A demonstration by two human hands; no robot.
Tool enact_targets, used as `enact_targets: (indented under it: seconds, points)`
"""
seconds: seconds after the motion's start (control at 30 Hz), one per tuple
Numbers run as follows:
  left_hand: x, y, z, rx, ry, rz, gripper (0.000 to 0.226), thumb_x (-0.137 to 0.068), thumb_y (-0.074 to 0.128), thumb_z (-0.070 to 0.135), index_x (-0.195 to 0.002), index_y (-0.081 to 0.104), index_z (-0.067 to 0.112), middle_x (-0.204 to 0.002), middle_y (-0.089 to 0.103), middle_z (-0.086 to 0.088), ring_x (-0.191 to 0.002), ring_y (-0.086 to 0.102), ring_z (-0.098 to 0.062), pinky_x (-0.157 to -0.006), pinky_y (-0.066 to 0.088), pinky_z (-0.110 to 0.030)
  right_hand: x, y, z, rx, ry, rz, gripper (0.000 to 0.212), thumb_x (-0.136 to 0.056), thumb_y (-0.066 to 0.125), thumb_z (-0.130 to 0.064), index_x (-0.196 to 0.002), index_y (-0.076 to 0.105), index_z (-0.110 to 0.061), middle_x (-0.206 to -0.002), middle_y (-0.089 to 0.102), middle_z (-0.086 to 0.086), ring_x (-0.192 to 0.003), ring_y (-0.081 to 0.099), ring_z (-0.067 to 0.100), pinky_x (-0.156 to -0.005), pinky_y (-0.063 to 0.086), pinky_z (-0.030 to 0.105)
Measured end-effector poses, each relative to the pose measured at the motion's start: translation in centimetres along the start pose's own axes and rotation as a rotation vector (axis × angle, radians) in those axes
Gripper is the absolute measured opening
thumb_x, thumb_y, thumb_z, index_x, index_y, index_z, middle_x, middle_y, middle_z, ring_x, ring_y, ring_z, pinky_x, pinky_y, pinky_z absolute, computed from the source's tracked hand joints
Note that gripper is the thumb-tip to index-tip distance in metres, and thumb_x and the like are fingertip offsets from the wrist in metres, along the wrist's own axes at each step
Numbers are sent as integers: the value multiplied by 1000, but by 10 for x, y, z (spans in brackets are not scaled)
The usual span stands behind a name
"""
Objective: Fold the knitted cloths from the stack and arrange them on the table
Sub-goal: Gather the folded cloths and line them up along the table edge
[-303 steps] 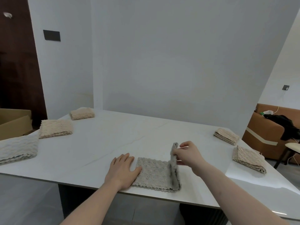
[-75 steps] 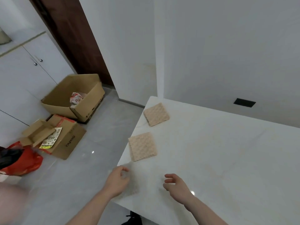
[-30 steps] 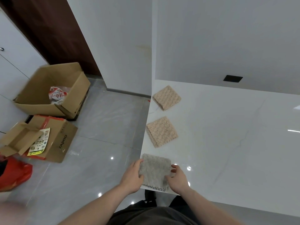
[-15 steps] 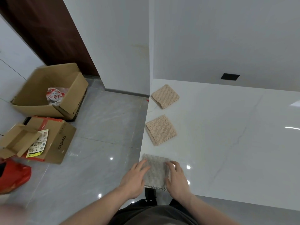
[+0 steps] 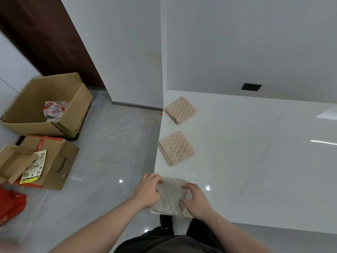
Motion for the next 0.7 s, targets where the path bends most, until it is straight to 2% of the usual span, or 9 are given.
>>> enact_targets:
  seconds: [0.13,0.23,0.33,0.4,0.53,0.6,0.7]
  points:
    - [-40,-42,8,47,-35,93,35,-89,57,18,-123,59,24,-135,48,9,-128,42,-17,-103,38,-28,-14,-27,3,-143,81,40,60,-89,63,-25,-146,46,-23,-150,39,-4,-125,52,15,-105,46,29]
    - [-72,-64,14,65,-74,110,37,-89,59,19,-126,58,23,-138,47,5,-130,42,-20,-106,37,-29,-34,-46,1,-258,149,70,63,-92,61,-24,-151,39,-23,-152,38,-1,-113,51,14,-100,47,31]
    - [-99,-75,14,59,-124,82,41,-90,59,20,-131,56,23,-144,44,4,-134,42,-22,-109,38,-33,-54,-62,-3,-338,202,103,66,-92,62,-26,-153,35,-22,-154,40,0,-124,53,19,-104,46,35]
    - [-111,-77,12,44,-156,46,47,-90,60,21,-137,52,22,-148,41,4,-136,40,-21,-110,38,-33,-64,-69,-5,-364,233,93,68,-93,62,-27,-154,33,-21,-154,41,1,-128,52,21,-96,46,31]
    - [-132,-80,10,25,-192,-8,60,-89,60,20,-146,43,18,-153,38,0,-141,37,-24,-116,33,-33,-85,-77,-9,-414,280,65,70,-95,62,-27,-156,28,-20,-153,42,2,-111,52,17,-86,42,27]
    - [-142,-80,8,38,-214,-22,63,-88,60,20,-148,41,18,-154,37,-1,-141,38,-25,-116,34,-33,-94,-78,-7,-444,308,58,72,-95,62,-29,-157,26,-20,-152,44,2,-111,52,18,-88,42,28]
    - [-156,-78,4,66,-255,-30,64,-89,60,21,-149,39,19,-154,39,-2,-140,40,-26,-115,35,-33,-109,-79,-5,-483,352,41,76,-94,62,-32,-158,23,-21,-149,47,2,-124,54,22,-95,44,31]
Point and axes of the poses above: each hand's wrist, its own x-axis away from the middle knuckle, its own y-axis out of the palm, z = x × y, the point moved 5 cm from there along -x, towards the middle knuckle
